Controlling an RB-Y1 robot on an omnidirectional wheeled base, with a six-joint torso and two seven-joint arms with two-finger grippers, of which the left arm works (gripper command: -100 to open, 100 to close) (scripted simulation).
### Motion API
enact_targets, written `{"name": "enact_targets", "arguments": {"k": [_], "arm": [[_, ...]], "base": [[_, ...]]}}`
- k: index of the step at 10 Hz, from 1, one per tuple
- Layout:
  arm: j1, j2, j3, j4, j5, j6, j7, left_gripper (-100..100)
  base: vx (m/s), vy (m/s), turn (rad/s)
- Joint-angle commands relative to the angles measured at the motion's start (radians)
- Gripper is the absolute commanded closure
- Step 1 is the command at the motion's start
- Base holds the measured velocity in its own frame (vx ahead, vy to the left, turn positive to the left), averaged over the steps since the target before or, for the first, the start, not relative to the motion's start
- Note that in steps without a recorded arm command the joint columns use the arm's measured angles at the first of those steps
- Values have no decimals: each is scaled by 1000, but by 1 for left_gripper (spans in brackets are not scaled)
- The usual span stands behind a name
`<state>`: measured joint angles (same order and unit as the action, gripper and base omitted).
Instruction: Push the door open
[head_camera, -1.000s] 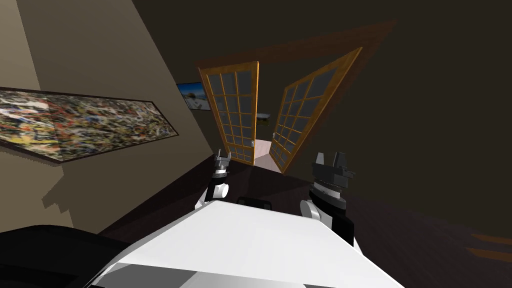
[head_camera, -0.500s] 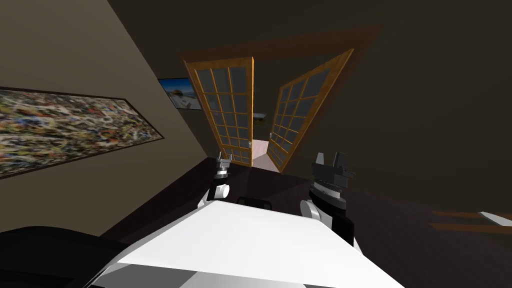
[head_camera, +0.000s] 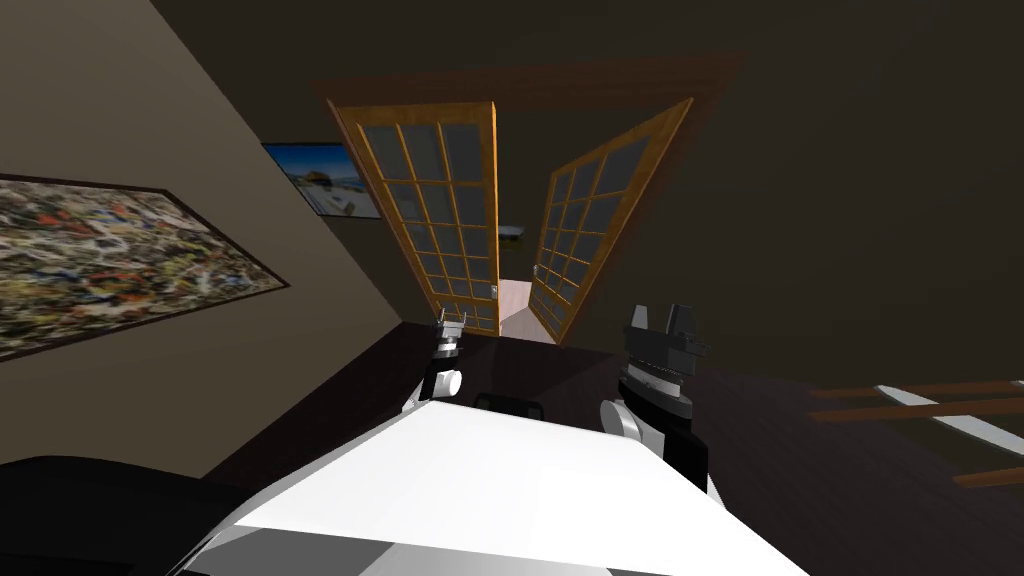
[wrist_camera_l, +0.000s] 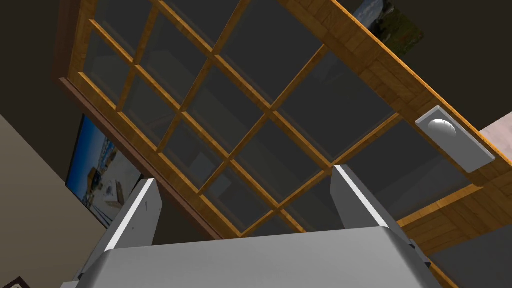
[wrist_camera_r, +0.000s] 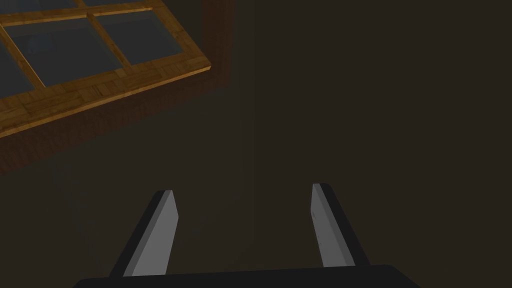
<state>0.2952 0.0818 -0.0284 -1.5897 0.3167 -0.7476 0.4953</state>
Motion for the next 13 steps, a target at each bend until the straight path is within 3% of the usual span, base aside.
{"name": "enact_targets", "arguments": {"k": [1, 13], "arm": [[-15, 1, -2, 39, 21, -8, 32, -100], [-106, -11, -28, 322, 165, -76, 248, -100]], "base": [[86, 60, -152], [79, 67, -155]]}}
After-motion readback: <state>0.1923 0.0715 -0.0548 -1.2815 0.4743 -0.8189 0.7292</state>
